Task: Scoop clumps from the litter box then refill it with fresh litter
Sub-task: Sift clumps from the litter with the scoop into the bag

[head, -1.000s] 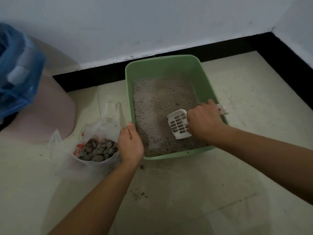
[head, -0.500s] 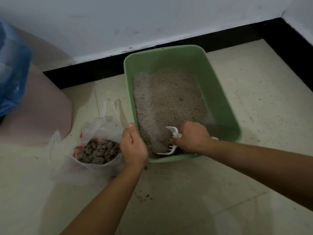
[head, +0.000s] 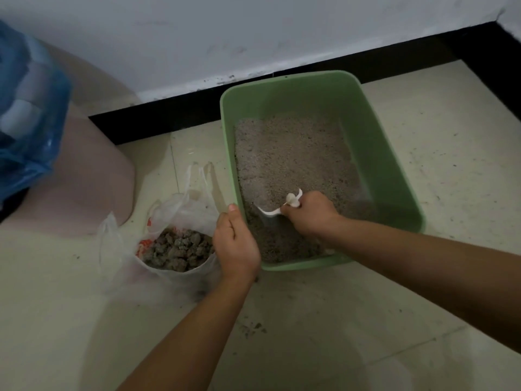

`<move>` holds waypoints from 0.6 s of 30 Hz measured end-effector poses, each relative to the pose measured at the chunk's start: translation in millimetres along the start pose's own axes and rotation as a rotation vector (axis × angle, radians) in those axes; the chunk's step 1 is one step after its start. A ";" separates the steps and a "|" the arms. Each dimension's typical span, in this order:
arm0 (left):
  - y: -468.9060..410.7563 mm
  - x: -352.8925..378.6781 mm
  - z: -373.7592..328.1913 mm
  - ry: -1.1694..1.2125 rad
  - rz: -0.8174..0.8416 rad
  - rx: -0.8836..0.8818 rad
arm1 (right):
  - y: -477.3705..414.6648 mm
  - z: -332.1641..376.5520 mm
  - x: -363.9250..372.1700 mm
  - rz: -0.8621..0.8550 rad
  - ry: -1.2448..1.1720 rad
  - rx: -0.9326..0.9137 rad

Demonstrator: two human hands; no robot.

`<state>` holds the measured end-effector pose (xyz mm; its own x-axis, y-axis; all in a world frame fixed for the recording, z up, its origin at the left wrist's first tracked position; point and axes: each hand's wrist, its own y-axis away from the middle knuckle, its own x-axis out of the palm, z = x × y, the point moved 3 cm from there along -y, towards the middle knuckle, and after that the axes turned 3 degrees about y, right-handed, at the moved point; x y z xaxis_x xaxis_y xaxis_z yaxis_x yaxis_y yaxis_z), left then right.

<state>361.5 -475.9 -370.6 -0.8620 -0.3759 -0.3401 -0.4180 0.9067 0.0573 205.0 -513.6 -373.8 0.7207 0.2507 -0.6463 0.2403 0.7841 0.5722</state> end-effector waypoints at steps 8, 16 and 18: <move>-0.8 -1.2 2.0 -0.015 -0.001 -0.004 | -26.0 47.0 32.4 -0.148 -0.295 0.052; -3.1 -1.1 3.0 -0.036 0.030 -0.011 | -30.2 8.6 -28.3 -0.115 0.034 -0.325; -2.1 -1.2 2.1 -0.034 0.037 -0.020 | -31.9 3.7 -41.5 -0.053 0.166 -0.373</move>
<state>364.1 -476.9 -372.2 -0.8670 -0.3352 -0.3688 -0.3919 0.9157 0.0890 169.8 -551.1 -363.4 0.5913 0.2690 -0.7602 -0.0002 0.9428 0.3334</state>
